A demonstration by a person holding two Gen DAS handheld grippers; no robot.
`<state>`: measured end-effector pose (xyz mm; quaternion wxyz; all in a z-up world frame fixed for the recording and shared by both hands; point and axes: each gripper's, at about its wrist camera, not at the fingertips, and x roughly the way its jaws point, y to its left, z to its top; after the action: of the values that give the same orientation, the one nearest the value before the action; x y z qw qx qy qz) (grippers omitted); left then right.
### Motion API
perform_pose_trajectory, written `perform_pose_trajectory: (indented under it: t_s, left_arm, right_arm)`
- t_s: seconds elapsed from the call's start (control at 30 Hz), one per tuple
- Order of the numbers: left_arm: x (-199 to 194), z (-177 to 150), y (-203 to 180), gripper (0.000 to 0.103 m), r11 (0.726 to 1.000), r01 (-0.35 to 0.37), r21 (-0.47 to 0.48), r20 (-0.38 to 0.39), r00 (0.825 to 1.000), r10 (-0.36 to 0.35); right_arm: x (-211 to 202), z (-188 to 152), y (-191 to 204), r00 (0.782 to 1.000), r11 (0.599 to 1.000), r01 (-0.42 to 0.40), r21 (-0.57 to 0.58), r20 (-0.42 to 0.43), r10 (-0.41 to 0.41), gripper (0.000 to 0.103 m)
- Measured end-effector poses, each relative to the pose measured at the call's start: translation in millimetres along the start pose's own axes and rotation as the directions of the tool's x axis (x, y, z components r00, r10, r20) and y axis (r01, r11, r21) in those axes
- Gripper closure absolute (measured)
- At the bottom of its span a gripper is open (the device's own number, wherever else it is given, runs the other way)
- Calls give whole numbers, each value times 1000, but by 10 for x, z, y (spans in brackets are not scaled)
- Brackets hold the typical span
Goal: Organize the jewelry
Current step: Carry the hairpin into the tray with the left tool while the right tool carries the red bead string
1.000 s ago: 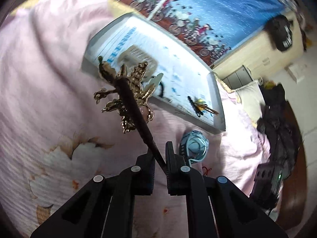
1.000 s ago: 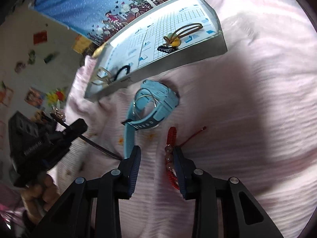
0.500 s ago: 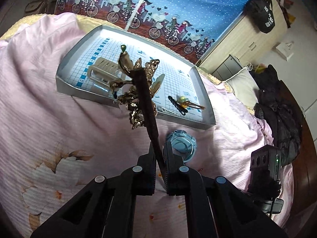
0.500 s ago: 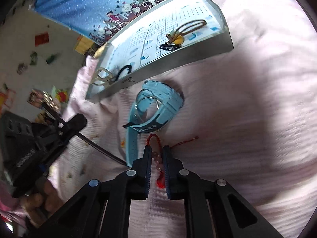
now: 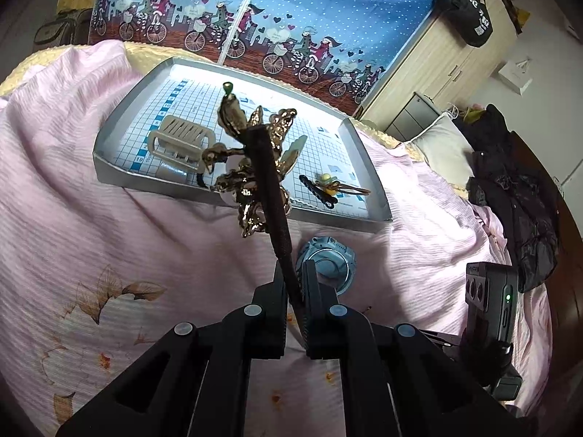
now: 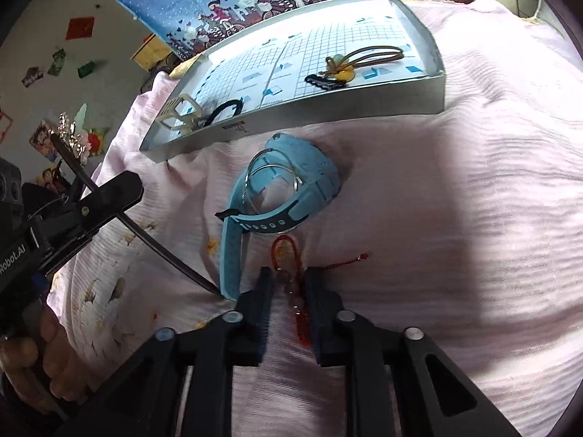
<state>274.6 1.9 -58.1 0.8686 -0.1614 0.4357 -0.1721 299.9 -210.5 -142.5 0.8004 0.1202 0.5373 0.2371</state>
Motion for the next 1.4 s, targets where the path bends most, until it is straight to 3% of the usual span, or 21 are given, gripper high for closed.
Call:
perform_pose_trajectory:
  t_s: [0.27,0.63,1.03,1.2,1.4]
  left_arm:
    - [2,5,-32,99,1000,19,19,3,1000,-19]
    - [-217,168,68,100,995,88,-46,76,994,-84]
    - [-175,344,124,100,989,116,-87,105,989,-106]
    - [28,692,74,100,996,91,-26,113,990,-87]
    - [508,932,150,100,994,102,-40,101,990,-98]
  right_arm:
    - [-159,44,-18,996,997,-65,30,60,64,92]
    - [-394,148,15,965,981,-189,32,189,180,92]
    - [-543,320,9,944,983,-186,6,279,177,92]
    - [-556,665,-52,923,990,-124,-60,360,138,92]
    - [-311,1110,-300,912,994,-105,3,400,95,92]
